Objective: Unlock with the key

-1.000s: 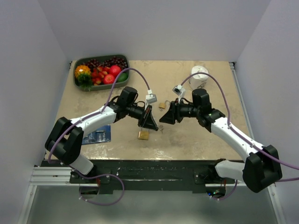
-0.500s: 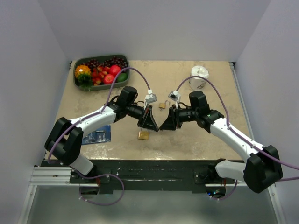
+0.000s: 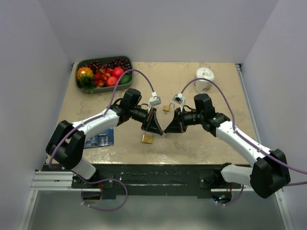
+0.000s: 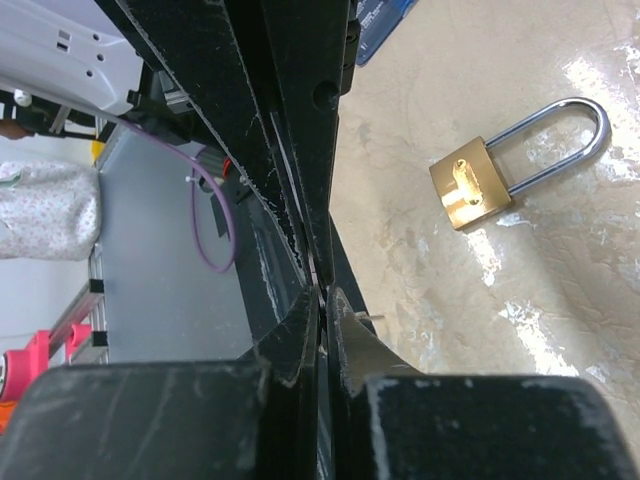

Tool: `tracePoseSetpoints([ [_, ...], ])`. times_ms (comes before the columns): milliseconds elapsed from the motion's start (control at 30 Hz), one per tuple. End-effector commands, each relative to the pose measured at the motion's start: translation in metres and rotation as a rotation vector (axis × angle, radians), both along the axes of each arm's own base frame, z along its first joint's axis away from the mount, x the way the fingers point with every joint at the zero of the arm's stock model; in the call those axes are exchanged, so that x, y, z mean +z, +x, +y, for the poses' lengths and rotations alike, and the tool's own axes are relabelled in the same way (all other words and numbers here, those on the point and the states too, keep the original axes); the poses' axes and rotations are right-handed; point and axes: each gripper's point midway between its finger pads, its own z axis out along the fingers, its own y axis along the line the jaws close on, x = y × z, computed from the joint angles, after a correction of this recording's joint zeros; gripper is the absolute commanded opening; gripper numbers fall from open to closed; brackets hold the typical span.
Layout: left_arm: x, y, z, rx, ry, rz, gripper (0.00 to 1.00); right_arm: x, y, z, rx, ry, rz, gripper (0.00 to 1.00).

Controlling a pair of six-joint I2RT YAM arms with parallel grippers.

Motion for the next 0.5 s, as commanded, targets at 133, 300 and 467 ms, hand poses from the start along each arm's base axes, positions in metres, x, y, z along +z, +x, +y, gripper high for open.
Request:
tracePoseSetpoints([
  [133,0.004,0.033,-0.005,0.155,0.058,-0.121,0.37,0.015,0.008,0.004,-0.05,0.048,-0.042,0.0],
  [300,-0.009,0.068,0.005,0.352,0.179,-0.203,0.91,0.023,0.051,0.002,-0.285,0.087,-0.13,0.0],
  [467,-0.053,0.14,0.064,0.849,0.483,-0.193,0.98,0.026,0.083,-0.013,-0.484,0.042,-0.166,0.0],
])
